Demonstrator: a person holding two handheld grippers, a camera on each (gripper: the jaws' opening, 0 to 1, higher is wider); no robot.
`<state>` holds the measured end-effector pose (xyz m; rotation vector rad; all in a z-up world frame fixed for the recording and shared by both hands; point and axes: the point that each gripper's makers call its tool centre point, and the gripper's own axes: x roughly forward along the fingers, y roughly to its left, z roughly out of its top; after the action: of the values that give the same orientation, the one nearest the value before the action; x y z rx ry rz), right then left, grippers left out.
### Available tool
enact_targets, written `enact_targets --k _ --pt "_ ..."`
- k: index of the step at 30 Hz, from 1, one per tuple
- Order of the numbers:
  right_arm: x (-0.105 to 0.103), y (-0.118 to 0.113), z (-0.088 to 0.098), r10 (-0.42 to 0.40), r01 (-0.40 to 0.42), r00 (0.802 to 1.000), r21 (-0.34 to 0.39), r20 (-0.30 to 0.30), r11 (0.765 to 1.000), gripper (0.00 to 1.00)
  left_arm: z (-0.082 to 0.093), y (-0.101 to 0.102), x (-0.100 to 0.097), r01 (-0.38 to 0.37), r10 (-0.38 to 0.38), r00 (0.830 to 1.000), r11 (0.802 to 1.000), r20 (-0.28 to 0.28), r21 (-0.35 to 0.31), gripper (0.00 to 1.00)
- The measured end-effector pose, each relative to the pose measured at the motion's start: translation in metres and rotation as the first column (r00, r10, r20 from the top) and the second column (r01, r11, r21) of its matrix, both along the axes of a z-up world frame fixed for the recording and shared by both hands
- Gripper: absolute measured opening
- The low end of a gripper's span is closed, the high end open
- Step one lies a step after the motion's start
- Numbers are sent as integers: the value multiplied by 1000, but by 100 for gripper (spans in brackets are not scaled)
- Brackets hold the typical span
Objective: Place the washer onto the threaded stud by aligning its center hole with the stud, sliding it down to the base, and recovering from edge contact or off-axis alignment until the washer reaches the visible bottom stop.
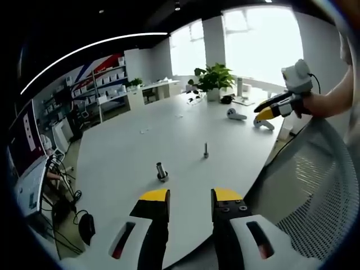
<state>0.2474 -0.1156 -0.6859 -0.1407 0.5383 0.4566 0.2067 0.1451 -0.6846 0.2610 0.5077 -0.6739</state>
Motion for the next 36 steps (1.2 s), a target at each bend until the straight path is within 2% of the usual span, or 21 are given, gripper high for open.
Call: enact_targets --k 9,11,13,18,29,36 --pt "2 -6 0 -26 25 1000 17 4 1000 29 6 2 3 -20 21 1000 1000 22 -21 27" --pt "1 -4 1 -19 19 1000 17 6 1000 29 4 3 4 -31 31 1000 999 3 -34 28" --pt "0 -2 -1 -9 9 1000 12 2 1000 29 2 7 4 -46 46 999 999 15 0 30" --pt "0 -3 0 -11 11 1000 20 2 1000 29 2 5 3 -41 41 999 999 21 4 29" --pt "0 -1 0 1 -1 1000 29 0 1000 29 10 6 5 -57 58 998 998 33 -39 28" --pt "-2 1 -2 13 -12 1000 18 -5 1000 28 7 7 4 -62 63 998 998 24 -31 28"
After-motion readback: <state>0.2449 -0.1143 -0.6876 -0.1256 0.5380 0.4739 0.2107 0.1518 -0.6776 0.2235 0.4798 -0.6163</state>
